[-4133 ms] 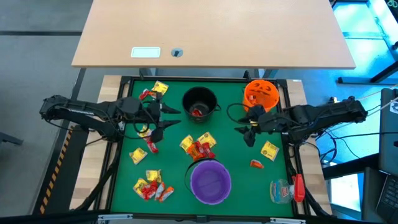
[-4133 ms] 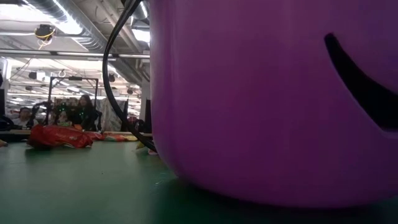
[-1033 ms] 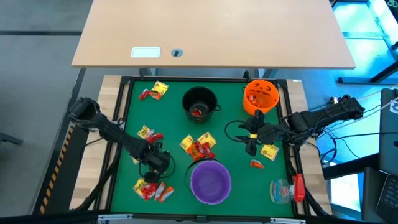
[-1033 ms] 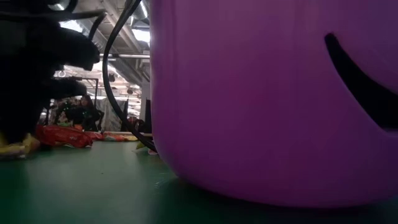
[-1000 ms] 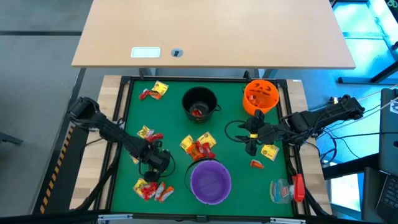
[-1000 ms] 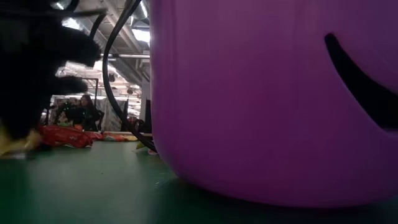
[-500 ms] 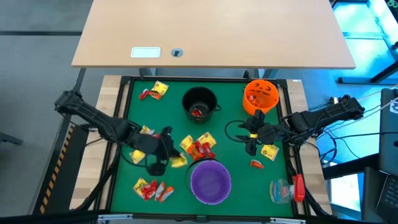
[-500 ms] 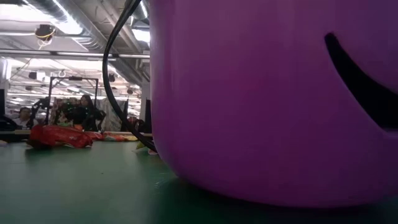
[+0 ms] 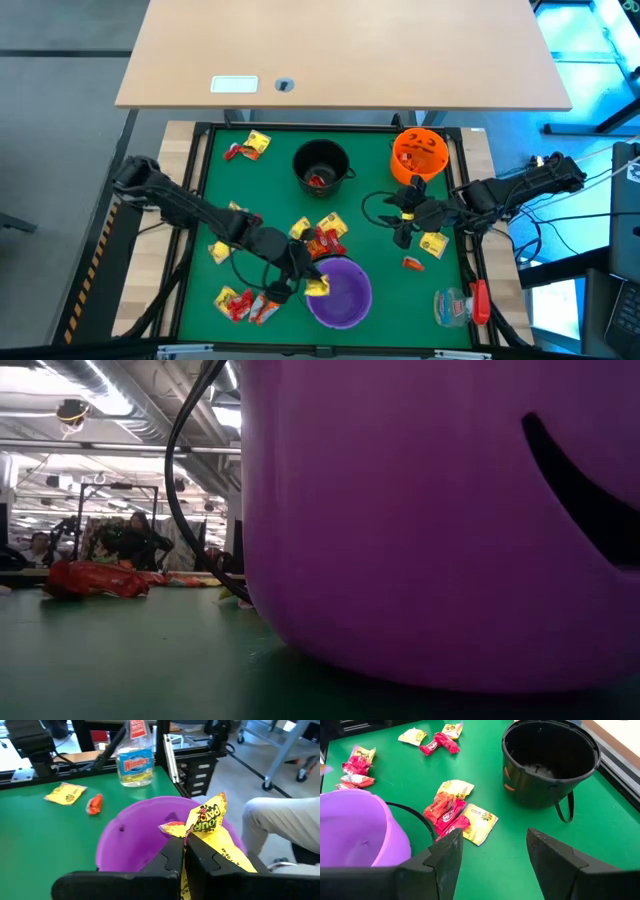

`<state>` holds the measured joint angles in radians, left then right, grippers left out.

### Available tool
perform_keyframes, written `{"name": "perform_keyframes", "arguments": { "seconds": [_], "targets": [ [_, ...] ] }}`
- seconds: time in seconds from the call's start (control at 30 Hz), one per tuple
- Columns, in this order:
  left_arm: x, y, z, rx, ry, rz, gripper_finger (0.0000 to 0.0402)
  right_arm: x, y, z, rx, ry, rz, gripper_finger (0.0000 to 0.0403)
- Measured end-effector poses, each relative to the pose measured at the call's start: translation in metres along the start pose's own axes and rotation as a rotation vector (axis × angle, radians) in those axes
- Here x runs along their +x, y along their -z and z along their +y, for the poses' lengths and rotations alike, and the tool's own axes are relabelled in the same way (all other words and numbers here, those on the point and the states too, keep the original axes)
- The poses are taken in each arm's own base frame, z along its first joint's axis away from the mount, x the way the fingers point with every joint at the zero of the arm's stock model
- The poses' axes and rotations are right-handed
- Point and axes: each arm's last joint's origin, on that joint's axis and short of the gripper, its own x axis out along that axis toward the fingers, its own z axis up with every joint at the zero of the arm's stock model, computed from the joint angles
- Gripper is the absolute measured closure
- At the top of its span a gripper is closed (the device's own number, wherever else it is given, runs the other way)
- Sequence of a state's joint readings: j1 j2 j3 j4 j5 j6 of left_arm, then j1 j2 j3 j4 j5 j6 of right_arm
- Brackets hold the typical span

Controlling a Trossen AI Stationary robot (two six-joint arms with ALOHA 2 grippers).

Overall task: Sort candy
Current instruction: Put the yellow candy into the purple bucket

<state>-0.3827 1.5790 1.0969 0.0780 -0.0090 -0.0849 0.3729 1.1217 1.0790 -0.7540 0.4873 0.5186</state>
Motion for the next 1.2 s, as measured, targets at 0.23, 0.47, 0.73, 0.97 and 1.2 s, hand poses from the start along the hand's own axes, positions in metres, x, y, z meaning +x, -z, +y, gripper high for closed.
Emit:
{"name": "perform_keyframes", "arguments": {
  "seconds": [0.23, 0.47, 0.73, 0.97, 1.2],
  "targets": [
    [0.012, 0.007, 0.015, -0.024, -0.020, 0.010, 0.0316, 0.000, 0.000, 0.000, 0.001, -0.001, -0.001, 0.0187],
    [0.000, -0.004, 0.021, -0.030, -0.082, -0.033, 0.0219, 0.000, 0.000, 0.000, 0.001, -0.001, -0.001, 0.0187],
    [-0.060, -0.028, 0.019, 0.013, -0.194, -0.039, 0.0201, 0.000, 0.000, 0.000, 0.009, 0.000, -0.003, 0.0187],
    [-0.111, -0.013, 0.015, -0.001, -0.354, 0.073, 0.0211, 0.008, 0.000, 0.004, 0.032, 0.015, -0.028, 0.0187],
    [-0.125, 0.014, 0.013, -0.011, -0.372, -0.061, 0.0213, 0.024, 0.017, 0.005, 0.076, -0.016, -0.005, 0.0187]
  ]
}}
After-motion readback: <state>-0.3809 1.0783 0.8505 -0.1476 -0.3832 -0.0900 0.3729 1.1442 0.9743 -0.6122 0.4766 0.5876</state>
